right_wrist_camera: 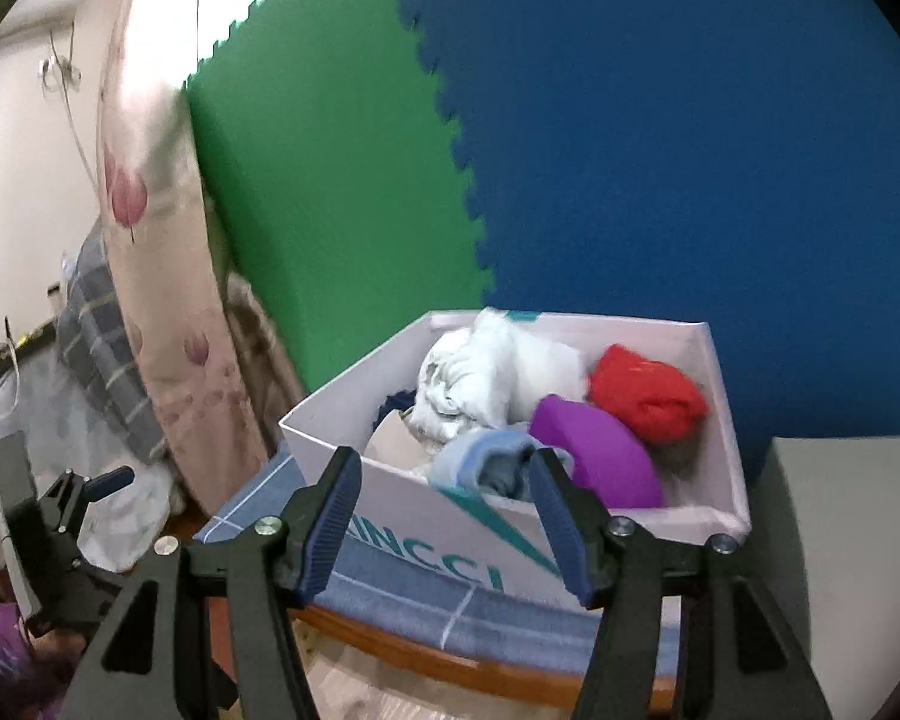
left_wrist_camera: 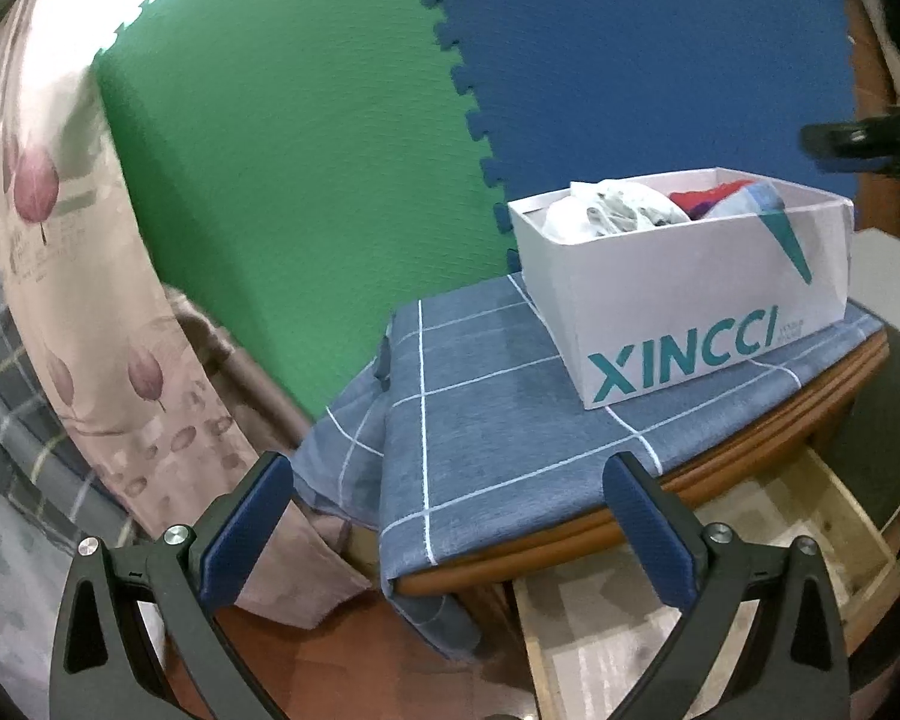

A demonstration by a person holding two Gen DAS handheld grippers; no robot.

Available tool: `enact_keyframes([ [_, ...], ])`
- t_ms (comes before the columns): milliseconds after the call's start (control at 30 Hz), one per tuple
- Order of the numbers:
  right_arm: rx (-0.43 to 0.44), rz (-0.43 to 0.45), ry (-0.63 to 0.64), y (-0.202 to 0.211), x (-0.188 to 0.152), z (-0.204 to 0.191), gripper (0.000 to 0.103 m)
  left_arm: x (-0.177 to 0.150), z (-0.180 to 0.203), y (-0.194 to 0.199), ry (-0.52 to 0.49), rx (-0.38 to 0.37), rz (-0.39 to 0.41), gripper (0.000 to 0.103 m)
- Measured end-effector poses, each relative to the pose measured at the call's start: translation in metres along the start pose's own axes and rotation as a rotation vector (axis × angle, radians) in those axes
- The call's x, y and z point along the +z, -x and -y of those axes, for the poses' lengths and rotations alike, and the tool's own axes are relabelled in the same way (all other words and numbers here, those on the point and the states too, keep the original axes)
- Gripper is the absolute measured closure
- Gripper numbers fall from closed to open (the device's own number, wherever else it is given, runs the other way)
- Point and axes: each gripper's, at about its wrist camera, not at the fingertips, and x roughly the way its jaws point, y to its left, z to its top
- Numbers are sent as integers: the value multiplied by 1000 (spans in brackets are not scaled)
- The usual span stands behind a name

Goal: Take underwear out of drawer

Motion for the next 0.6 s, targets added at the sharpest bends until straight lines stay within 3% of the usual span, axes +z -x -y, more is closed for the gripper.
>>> enact_keyframes([
  [133,-79,100,-9,39,-24,-3,28,2,19,8,0,-32,2,0],
  [367,-76,72,21,64,-50,-4,27,10,51,11,141,-166,-86,0],
  [600,-41,84,-44,75,-65,0,27,9,67,6,208,-180,-142,0],
])
